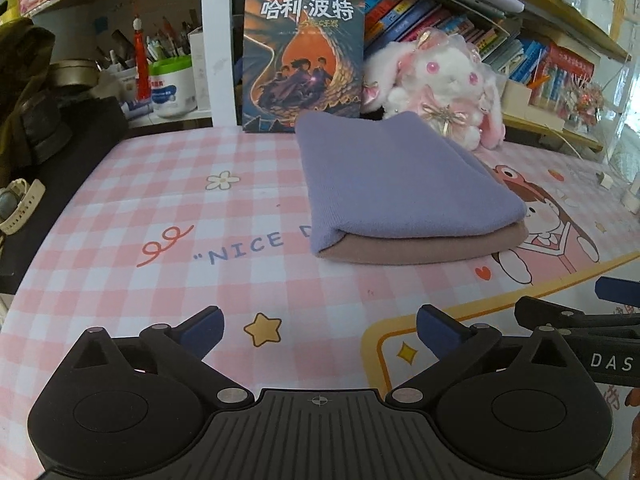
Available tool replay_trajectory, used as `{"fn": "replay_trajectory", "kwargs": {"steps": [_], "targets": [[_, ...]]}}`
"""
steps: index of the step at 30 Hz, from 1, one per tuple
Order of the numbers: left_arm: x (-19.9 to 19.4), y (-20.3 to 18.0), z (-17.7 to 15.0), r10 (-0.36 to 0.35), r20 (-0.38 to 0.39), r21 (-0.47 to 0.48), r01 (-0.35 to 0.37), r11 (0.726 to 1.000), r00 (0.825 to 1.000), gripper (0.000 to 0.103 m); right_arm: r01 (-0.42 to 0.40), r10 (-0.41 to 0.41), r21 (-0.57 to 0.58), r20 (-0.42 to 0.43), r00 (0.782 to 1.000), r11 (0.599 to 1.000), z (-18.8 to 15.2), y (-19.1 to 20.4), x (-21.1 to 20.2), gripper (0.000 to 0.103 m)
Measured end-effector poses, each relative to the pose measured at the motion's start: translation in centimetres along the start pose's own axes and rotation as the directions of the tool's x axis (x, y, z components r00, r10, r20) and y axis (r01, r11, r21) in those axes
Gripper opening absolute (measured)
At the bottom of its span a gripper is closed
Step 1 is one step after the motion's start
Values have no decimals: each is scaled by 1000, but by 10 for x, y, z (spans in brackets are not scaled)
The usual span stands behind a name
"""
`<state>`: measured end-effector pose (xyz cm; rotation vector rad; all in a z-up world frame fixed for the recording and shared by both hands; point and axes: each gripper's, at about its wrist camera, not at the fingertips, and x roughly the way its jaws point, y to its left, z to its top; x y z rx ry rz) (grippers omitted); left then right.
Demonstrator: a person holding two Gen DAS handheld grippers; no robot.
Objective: Fold clothes
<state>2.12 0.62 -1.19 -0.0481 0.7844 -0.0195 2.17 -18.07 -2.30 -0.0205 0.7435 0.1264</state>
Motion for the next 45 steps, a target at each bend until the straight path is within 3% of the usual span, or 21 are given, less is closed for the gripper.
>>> {"fn": "replay_trajectory", "kwargs": {"steps": [27, 45], "targets": [[-5, 8, -2, -13, 9, 12, 13, 1000, 1000, 103, 45, -44, 31, -26, 999, 999, -4, 4, -1, 103], [-8, 8, -1, -6, 18, 8, 6, 1000, 1000, 103, 32, -32, 37, -20, 999, 999, -7, 4, -7, 103]]}}
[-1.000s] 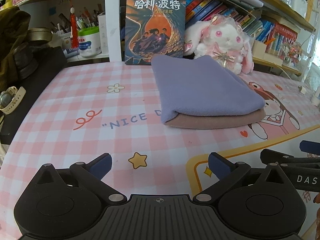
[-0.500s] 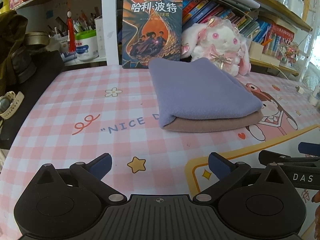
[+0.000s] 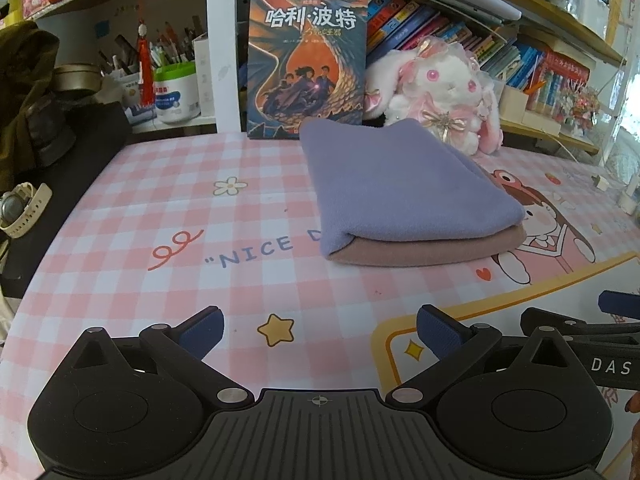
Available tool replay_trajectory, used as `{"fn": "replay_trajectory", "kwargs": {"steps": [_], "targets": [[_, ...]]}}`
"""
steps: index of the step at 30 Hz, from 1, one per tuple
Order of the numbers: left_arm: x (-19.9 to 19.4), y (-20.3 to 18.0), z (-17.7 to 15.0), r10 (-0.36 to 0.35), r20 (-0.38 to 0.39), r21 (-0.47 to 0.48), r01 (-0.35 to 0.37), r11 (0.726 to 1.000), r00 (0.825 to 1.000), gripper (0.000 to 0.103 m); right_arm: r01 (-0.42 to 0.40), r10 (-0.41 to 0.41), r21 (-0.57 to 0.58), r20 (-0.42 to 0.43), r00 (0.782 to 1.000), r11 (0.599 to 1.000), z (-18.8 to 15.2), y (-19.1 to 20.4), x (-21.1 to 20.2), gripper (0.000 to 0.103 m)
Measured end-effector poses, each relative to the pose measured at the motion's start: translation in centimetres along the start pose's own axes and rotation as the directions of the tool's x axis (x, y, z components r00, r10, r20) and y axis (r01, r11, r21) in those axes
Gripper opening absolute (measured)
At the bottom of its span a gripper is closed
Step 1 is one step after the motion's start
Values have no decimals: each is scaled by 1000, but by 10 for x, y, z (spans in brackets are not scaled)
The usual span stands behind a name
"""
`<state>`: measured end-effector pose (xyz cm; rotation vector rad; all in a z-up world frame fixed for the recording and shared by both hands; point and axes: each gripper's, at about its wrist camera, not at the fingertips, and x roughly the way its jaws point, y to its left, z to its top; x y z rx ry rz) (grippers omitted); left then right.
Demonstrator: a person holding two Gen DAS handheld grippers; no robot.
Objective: Fold clothes
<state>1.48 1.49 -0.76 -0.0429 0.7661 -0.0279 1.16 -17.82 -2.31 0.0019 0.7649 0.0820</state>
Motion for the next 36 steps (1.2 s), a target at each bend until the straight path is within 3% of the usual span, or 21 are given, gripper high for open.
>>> {"fn": "replay_trajectory", "kwargs": {"steps": [36], "targets": [[1, -1, 0, -4, -19, -6, 4, 1000, 1000, 103, -3, 3, 2, -12, 1000, 1000, 0, -1, 2, 103]]}}
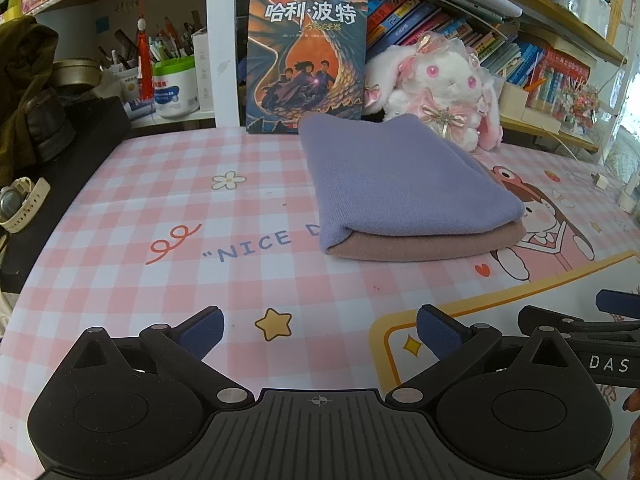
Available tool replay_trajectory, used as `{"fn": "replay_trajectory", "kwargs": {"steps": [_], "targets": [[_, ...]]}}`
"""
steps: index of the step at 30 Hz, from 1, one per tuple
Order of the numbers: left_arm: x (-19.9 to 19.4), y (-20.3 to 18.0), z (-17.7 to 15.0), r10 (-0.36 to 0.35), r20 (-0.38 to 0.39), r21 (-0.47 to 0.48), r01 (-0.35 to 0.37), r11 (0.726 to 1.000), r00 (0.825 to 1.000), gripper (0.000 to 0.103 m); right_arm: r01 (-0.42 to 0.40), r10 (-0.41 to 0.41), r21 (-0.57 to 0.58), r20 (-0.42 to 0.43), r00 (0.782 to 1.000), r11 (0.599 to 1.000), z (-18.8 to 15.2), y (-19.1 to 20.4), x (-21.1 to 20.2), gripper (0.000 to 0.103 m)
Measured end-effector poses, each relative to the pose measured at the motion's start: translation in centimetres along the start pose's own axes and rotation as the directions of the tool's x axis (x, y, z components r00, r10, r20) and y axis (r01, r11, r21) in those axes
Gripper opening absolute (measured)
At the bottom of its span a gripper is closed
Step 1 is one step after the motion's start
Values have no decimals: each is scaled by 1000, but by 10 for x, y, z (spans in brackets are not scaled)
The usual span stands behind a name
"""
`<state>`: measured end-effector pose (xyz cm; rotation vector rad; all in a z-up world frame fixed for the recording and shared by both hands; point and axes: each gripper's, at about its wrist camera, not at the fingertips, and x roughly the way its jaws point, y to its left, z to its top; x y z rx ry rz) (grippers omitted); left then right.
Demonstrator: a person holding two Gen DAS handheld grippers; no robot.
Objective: Fold clothes
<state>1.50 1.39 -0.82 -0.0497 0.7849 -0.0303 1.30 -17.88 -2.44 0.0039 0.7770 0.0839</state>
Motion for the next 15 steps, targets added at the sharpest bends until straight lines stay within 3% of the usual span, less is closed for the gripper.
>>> {"fn": "replay_trajectory", "kwargs": {"steps": [15], "targets": [[0, 1, -1, -8, 2, -14, 8, 1000, 1000, 103, -1, 1, 8, -1, 1000, 1000, -2, -1, 0, 103]]}}
